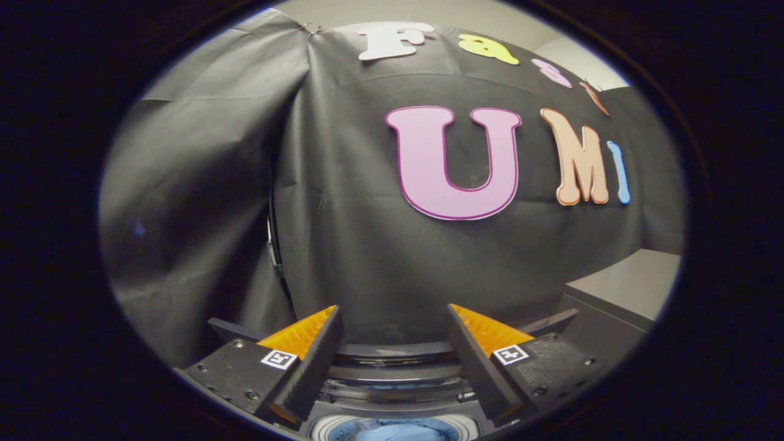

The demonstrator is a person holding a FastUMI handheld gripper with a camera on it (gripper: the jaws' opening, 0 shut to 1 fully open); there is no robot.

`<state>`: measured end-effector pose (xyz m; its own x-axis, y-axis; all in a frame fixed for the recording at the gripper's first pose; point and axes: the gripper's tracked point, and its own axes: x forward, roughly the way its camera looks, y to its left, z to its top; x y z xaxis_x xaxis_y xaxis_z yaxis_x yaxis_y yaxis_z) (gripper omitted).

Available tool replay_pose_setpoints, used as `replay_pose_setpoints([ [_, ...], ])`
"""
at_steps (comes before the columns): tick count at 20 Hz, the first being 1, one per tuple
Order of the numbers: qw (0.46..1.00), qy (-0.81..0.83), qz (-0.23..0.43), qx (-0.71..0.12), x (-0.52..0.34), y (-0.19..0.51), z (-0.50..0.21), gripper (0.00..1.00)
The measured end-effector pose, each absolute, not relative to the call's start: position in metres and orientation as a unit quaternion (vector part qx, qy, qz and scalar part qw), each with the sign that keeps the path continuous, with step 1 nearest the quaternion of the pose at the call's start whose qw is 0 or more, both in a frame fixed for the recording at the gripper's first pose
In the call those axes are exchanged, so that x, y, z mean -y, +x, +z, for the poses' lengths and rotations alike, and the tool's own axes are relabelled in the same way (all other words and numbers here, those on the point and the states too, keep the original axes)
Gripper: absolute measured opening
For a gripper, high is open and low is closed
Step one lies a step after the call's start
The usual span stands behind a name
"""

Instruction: Put the clothes into the washing machine and then close the washing machine lid.

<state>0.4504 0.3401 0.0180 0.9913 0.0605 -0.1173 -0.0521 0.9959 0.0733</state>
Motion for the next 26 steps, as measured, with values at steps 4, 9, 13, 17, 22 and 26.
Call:
replay_pose_setpoints([
  [4,0.998,0.033,0.025,-0.043,-0.34,0.445,0.021,1.0],
  [9,0.998,0.033,0.026,-0.038,-0.34,0.441,0.021,1.0],
  [13,0.999,0.034,0.026,-0.033,-0.34,0.439,0.021,1.0],
  [17,0.999,0.033,0.028,-0.033,-0.341,0.439,0.02,1.0],
  [22,0.999,0.035,0.03,-0.025,-0.343,0.438,0.02,1.0],
  [26,0.999,0.037,0.03,-0.021,-0.342,0.439,0.021,1.0],
])
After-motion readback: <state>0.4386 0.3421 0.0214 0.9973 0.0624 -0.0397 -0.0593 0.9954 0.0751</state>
